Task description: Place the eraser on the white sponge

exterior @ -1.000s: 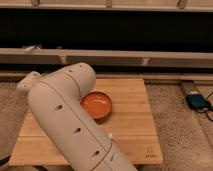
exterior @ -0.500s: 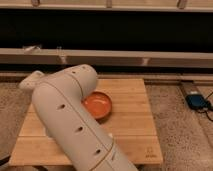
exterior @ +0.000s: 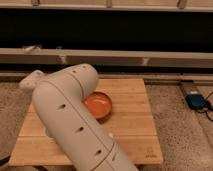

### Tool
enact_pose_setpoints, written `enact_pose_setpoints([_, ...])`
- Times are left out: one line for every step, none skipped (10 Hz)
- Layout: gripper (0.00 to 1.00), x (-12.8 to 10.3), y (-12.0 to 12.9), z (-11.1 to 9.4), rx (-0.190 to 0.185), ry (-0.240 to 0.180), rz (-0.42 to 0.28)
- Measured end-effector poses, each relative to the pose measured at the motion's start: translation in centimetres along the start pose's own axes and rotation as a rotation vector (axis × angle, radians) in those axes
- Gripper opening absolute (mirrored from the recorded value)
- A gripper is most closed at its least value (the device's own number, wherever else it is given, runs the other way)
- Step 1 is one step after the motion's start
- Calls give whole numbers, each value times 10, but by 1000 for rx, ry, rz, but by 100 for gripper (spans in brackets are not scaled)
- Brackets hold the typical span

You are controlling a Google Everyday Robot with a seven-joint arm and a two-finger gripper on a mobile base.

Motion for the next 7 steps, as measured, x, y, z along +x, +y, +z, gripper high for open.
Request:
enact_pose_setpoints([0,-1,-5,-9,5,-13,-4])
enact_pose_setpoints([0,-5,-16,-30,16,-39,-9])
enact_pose_setpoints([0,-10,-24,-50,23,-56,-13])
enact_pose_setpoints([0,-17,-39,-77,34,-75,-14])
enact_pose_setpoints([0,-22,-54,-91,45,-85,-11])
enact_pose_setpoints([0,-29,-80,-106,59,-93,1])
enact_pose_setpoints([0,-36,-101,-114,68,-98,10])
